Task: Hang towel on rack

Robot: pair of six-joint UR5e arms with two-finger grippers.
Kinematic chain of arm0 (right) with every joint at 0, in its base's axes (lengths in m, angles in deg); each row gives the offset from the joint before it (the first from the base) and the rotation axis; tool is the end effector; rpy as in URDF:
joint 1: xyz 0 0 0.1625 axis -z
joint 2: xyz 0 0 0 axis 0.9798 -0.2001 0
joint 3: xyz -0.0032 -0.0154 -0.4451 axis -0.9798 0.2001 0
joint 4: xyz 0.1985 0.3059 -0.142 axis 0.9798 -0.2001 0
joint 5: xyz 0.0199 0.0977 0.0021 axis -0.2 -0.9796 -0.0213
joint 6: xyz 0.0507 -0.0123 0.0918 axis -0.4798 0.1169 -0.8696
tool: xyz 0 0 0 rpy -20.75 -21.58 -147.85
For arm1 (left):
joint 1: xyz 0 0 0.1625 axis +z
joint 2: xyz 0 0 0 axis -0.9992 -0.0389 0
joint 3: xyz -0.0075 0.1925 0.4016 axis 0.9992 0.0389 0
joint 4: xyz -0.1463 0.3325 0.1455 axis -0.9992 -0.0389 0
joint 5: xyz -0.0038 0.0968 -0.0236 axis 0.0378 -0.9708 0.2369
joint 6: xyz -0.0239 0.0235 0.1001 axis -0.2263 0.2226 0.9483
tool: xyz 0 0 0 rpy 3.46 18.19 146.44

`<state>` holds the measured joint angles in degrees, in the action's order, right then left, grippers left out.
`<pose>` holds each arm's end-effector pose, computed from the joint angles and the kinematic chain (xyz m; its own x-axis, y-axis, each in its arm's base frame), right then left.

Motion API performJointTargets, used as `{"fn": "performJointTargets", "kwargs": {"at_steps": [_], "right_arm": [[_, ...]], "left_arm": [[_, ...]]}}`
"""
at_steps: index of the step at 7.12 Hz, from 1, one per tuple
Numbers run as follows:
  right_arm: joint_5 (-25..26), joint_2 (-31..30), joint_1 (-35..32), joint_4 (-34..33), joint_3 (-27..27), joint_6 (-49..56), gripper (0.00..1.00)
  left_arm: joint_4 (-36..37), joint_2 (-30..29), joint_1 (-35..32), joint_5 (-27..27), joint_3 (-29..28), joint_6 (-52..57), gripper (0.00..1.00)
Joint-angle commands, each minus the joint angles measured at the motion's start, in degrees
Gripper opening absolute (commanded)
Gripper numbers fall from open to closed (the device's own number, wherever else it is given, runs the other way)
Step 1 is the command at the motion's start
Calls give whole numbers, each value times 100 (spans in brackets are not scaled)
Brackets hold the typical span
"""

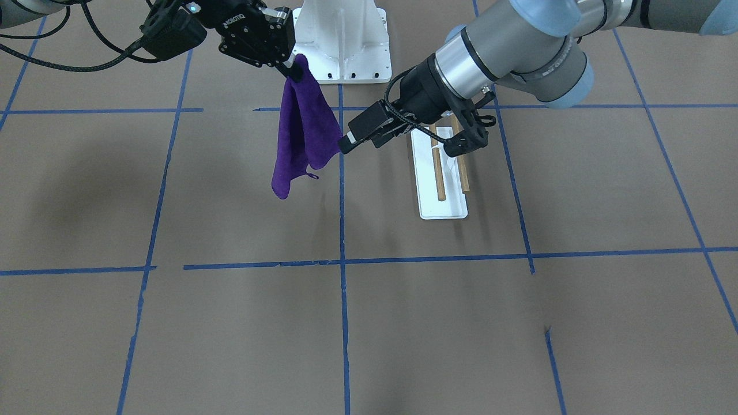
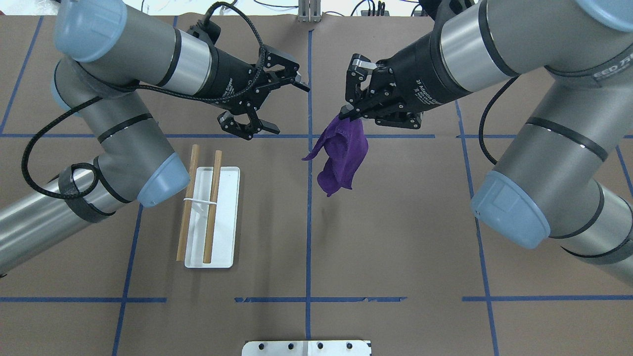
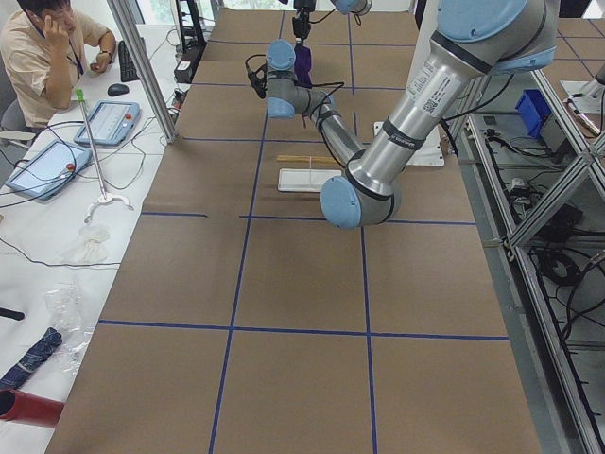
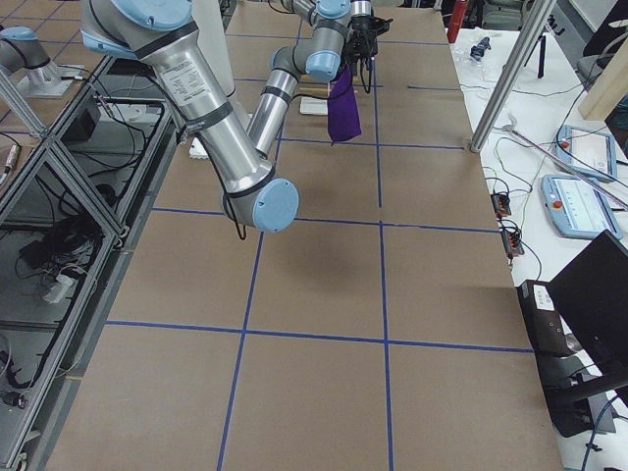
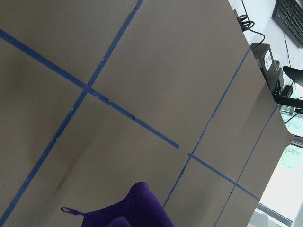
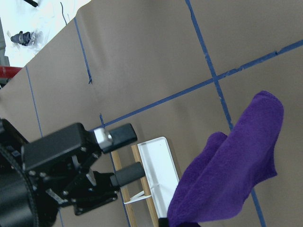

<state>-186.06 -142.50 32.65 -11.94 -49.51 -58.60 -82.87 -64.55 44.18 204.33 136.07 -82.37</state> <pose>-0.3146 -0.4264 0.1170 0.1376 0.3031 0.9430 -0.2094 0.9394 -0.2714 0.4079 -0.4848 0.1544 -0.0564 -0.5023 -0.8629 0.1021 0.8568 -0.5054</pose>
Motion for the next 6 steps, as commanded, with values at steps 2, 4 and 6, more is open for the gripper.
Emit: {"fn": "performJointTargets", "kwargs": {"at_steps": [2,4,6], "right_arm": [[530,65,19,164,-61,-1491,0],[1038,100,264,313,-69,-2214,0],[1058,100,300,349,-70,-2243,0]], "left_arm": [[-720,52,254,-200,-7,-702,99],[-729,43,316,-401,11,-870,99],[-730,43,438,-787,20,-889,79]]}}
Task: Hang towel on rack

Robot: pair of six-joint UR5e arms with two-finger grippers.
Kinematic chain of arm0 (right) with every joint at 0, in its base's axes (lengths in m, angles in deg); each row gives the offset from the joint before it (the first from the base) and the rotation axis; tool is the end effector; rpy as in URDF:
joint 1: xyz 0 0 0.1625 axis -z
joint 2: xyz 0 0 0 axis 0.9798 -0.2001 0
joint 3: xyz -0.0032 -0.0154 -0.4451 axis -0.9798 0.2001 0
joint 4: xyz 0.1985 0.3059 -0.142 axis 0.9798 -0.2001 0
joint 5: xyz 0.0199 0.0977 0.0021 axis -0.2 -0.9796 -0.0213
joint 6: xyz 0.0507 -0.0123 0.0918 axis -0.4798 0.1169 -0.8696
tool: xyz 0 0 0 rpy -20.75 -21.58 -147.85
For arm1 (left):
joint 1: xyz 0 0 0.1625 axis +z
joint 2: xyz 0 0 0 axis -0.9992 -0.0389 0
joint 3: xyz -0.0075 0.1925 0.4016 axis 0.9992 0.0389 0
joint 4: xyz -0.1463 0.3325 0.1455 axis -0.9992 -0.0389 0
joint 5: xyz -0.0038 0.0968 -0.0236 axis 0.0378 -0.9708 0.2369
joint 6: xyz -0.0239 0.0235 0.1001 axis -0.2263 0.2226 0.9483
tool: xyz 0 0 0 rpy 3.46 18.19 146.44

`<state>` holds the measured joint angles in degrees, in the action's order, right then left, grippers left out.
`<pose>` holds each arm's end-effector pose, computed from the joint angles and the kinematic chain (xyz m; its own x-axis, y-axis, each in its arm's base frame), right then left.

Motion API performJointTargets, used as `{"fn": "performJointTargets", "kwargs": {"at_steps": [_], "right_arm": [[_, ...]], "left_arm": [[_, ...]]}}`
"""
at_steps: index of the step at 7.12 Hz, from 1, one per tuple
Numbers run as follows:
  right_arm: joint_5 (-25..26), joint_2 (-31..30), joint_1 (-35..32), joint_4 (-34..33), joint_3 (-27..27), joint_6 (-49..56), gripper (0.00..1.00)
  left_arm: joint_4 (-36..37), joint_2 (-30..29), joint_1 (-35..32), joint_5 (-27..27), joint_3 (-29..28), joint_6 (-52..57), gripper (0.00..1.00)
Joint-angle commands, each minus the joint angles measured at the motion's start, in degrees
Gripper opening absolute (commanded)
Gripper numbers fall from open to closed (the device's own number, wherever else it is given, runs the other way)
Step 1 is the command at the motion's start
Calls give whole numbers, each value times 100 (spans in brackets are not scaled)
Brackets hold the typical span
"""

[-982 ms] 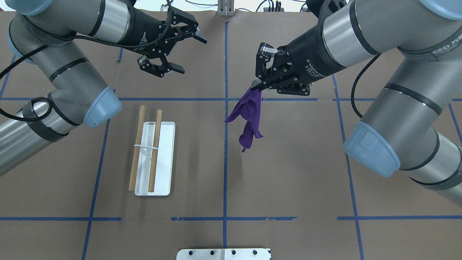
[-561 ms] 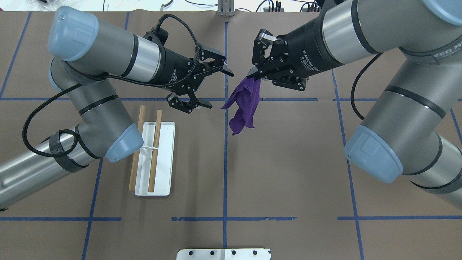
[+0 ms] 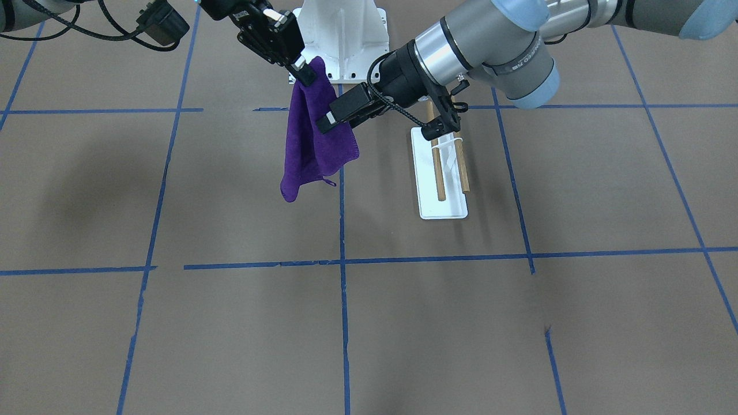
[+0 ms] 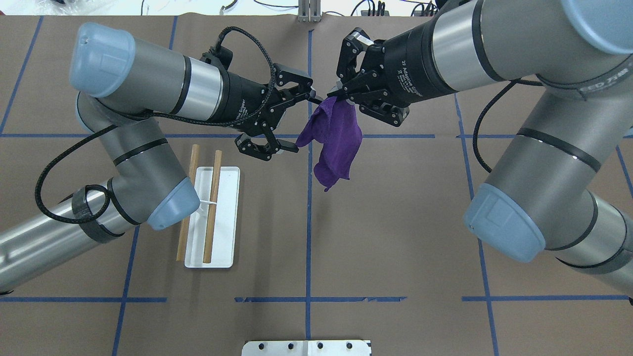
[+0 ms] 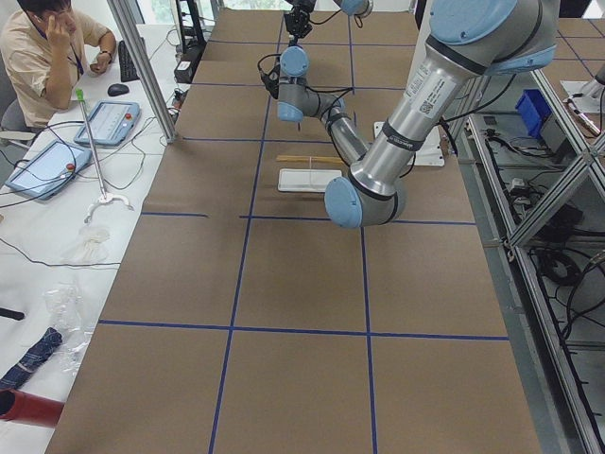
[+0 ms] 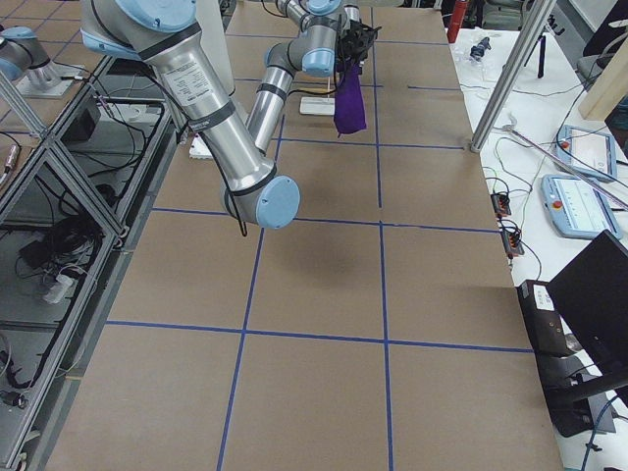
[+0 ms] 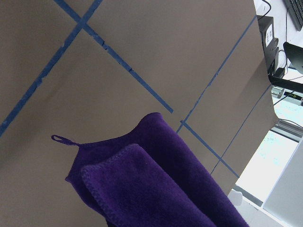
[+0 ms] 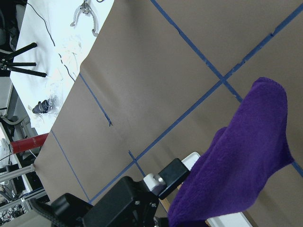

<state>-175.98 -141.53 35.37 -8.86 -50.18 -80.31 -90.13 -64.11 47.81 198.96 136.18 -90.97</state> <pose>-0.3230 -0.4221 0.1011 -0.0519 0.5631 0.8248 -0.3217 0.7724 -0.5476 0.4261 -0.4589 0.1480 -0.1636 -0.5603 -0.8120 0.0602 0.8159 -0.5751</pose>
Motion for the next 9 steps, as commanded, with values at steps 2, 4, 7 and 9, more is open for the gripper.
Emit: {"fn": "performJointTargets", "kwargs": {"at_steps": [2,4,7,9], "right_arm": [[42,-23,28,76,-2,-64,0],[15,-102,28,76,-151,-55,0],[24,-198,28,68,-160,6,99],[24,-330,20,68,-178,76,100]], "left_arm": [[-4,16,103,-339,35,32,0],[-4,34,94,-357,61,51,0],[13,104,59,-462,201,286,0],[22,113,6,-462,263,497,0]]}}
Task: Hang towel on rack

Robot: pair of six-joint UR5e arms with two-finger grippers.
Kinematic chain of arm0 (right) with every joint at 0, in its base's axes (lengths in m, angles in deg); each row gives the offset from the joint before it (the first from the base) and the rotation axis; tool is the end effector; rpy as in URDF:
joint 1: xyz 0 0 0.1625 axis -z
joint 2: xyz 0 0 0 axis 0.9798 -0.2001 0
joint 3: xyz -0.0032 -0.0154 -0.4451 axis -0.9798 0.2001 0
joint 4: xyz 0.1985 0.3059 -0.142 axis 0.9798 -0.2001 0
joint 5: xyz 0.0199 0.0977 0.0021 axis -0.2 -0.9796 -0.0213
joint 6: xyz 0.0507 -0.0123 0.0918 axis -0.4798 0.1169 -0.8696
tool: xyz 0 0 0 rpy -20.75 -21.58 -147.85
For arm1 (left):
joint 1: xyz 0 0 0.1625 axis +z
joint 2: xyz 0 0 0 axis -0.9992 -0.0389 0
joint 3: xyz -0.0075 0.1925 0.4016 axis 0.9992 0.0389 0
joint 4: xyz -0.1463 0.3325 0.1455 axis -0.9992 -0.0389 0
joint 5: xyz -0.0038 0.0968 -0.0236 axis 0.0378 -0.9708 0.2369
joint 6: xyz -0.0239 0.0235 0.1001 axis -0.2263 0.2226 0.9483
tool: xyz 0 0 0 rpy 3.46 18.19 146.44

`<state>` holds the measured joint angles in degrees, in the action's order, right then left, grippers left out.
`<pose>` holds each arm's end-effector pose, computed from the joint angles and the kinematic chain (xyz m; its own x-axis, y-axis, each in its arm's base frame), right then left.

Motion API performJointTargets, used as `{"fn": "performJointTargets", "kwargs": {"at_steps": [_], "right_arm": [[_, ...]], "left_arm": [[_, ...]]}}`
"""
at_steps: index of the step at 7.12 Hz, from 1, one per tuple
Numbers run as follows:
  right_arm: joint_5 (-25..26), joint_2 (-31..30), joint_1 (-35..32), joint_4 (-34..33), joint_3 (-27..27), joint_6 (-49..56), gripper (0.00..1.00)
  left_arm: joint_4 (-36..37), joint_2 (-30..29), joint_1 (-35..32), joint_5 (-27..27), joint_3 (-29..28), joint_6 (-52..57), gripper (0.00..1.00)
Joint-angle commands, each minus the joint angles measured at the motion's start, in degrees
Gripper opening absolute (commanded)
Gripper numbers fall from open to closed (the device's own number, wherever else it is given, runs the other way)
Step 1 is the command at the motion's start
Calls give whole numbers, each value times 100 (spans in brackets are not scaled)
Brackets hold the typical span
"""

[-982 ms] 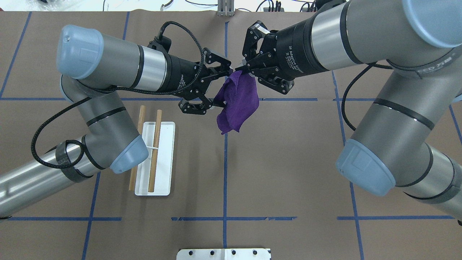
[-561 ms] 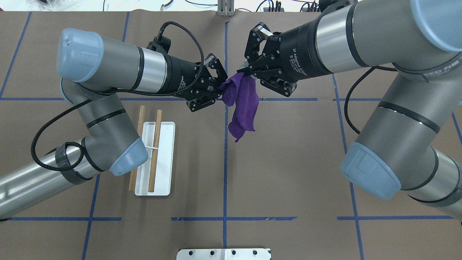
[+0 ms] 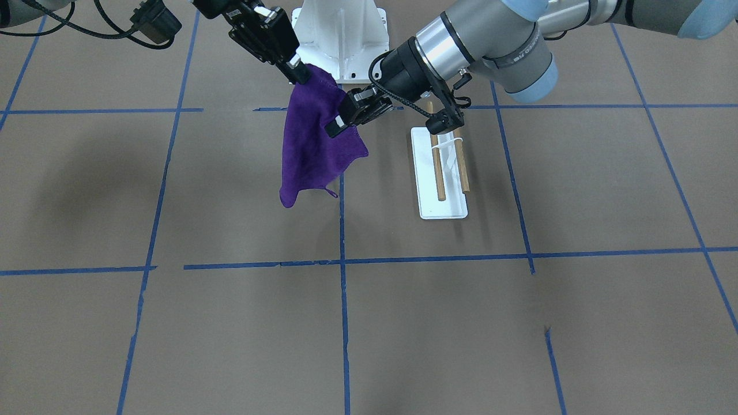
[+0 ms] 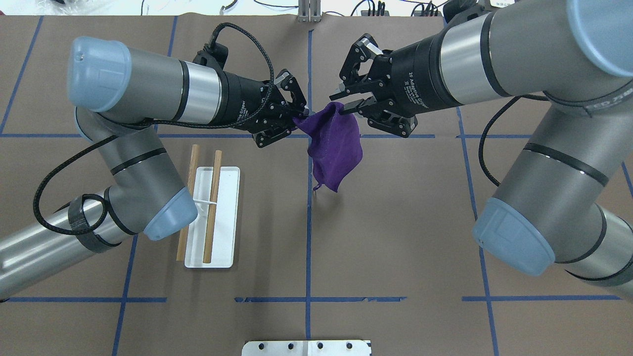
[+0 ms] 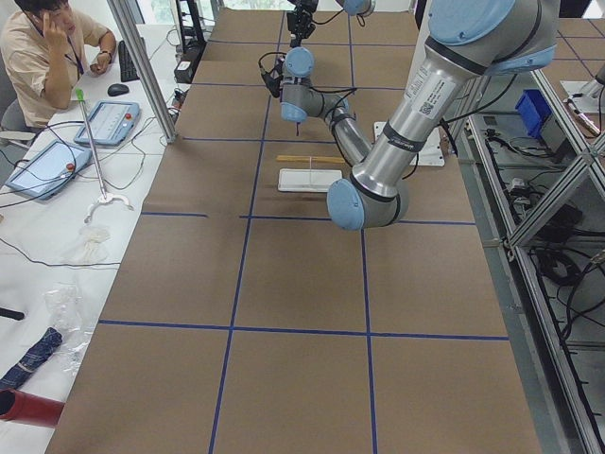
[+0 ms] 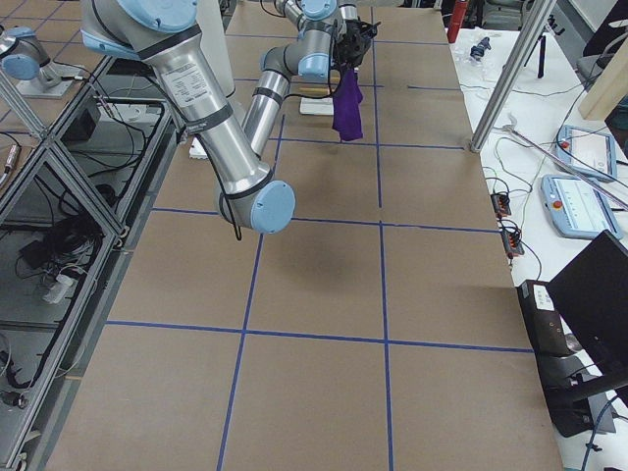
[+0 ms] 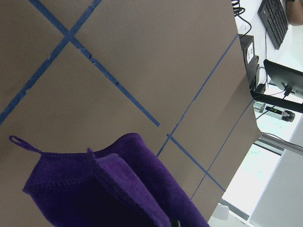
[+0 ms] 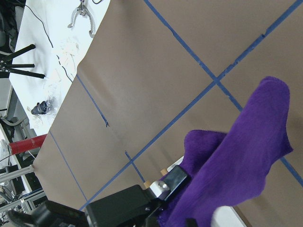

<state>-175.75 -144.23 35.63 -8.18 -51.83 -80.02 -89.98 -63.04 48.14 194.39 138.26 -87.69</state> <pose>-0.3171 -0.4139 0.1167 -0.0457 0.5625 0.8256 -0.3243 0.7733 -0.5448 0.4174 -0.4566 0.1467 -0.2120 -0.4973 -0.8413 0.1220 0.8406 -0.5277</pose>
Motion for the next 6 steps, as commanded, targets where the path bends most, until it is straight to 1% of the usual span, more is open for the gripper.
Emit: {"fn": "performJointTargets", "kwargs": {"at_steps": [1,2,3,4,5,6], "right_arm": [[-26,-156,-32,-1,-100,66,100],[-52,-357,-50,-1,-231,196,100],[-61,-637,-58,-1,-389,459,100],[-70,-788,-67,-1,-478,496,100],[-61,-833,-67,-1,-452,505,100],[-61,-895,-85,-1,-443,575,100]], "left_arm": [[-1,67,-45,-6,117,345,0],[-1,276,-45,-6,318,626,0],[-10,574,-45,-24,607,1185,0],[-10,899,-45,-189,1002,1478,0],[-10,1190,-54,-191,1284,2055,0],[-18,1654,-71,-173,1452,2948,0]]}}
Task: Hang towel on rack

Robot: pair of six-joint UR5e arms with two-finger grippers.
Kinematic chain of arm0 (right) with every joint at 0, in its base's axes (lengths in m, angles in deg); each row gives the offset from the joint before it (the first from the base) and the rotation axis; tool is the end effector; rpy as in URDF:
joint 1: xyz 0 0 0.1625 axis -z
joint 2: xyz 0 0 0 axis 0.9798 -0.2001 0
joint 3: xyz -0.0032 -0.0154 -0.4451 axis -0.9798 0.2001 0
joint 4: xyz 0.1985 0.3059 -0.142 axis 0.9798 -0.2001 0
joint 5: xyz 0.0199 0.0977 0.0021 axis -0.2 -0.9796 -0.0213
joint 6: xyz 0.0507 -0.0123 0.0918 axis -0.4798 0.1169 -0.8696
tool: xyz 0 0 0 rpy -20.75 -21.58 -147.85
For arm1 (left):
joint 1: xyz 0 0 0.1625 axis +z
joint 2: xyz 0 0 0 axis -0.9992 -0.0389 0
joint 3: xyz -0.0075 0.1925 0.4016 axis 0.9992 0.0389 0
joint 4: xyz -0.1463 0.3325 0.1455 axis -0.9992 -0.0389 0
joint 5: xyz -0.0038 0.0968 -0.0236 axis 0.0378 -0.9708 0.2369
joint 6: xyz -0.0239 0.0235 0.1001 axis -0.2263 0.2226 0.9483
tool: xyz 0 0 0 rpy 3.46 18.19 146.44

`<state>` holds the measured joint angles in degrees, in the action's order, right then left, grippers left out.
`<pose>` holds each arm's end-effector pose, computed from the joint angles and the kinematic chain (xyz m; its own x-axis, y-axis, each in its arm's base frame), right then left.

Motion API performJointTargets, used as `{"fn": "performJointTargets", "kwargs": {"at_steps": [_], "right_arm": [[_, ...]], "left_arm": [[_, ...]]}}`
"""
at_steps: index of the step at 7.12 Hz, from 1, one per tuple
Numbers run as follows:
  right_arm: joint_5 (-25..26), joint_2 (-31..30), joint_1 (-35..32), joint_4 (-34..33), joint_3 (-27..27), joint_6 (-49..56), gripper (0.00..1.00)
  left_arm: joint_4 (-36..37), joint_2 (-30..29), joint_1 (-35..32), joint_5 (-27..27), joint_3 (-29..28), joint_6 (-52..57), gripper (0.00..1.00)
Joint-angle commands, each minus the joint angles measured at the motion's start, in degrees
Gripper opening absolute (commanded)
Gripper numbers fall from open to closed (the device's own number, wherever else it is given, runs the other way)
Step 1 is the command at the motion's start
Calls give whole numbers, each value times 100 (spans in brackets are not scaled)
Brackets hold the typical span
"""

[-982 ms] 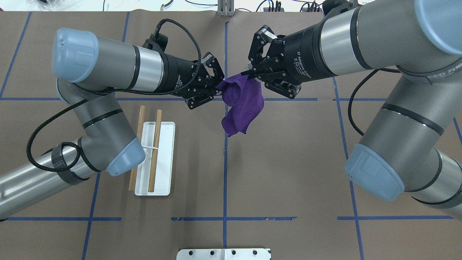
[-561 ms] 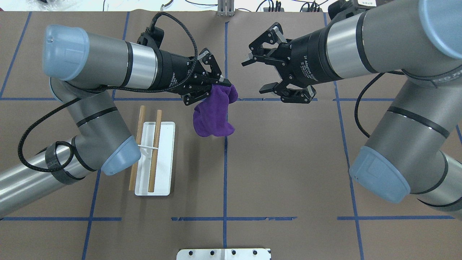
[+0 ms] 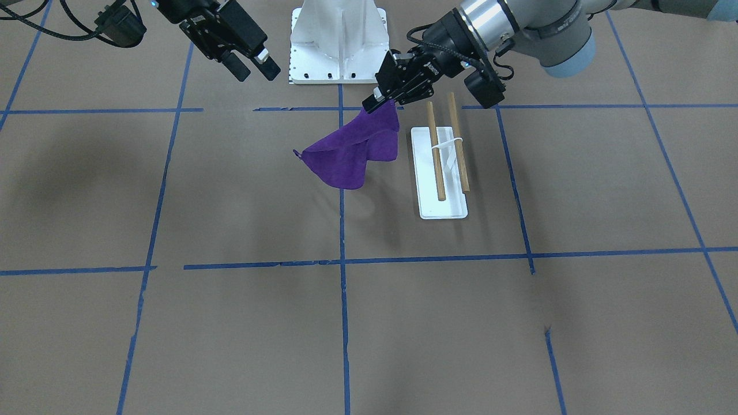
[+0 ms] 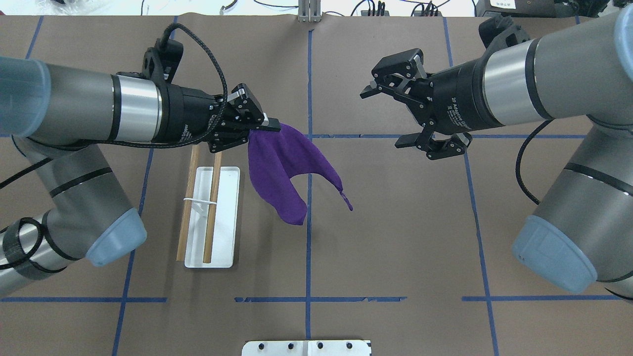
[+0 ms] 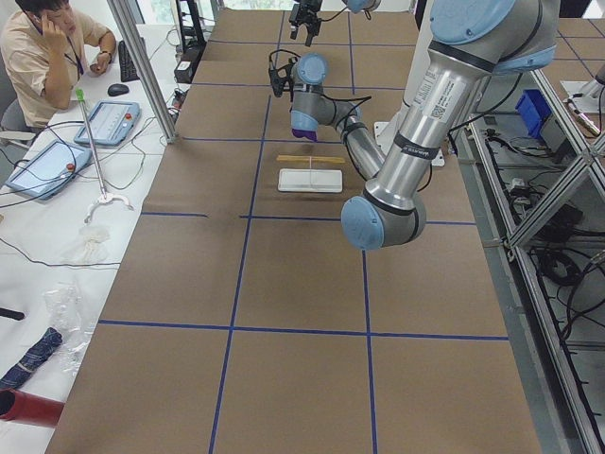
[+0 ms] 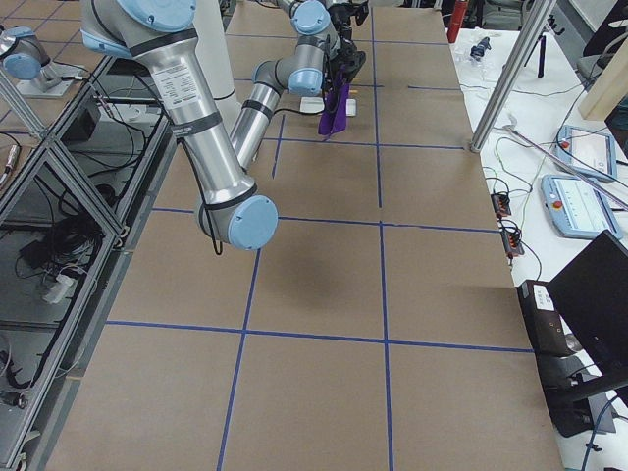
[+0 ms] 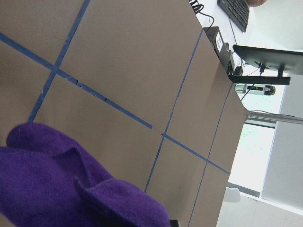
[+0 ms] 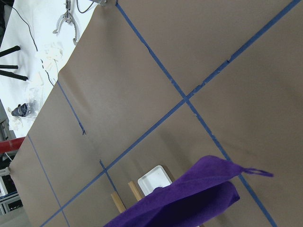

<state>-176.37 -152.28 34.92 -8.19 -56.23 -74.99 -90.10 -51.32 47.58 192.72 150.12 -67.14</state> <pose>-0.2918 -0.3972 0.1654 0.0208 0.5314 0.8469 -0.3502 0.7973 -0.4916 0.3521 -0.4129 0.1931 -0.1680 -0.1644 -0.9720 0.2245 0.9537 -0.2001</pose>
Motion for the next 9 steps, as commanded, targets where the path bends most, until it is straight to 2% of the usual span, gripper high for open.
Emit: {"fn": "performJointTargets", "kwargs": {"at_steps": [1,3,4,7,9], "right_arm": [[1,-108,-15,0,-12,99,100],[45,-126,-15,0,-12,99,100],[45,-152,-15,0,-21,99,100],[36,-301,-32,9,-30,99,100],[71,-363,-41,9,-30,99,100]], "left_arm": [[-216,956,-15,11,276,1694,0],[-1792,2229,-15,46,-38,2936,0],[-2339,2375,-15,47,-423,3089,0],[-2494,2385,-225,38,-655,3187,0],[-2424,2385,-795,894,-891,3854,0]]}}
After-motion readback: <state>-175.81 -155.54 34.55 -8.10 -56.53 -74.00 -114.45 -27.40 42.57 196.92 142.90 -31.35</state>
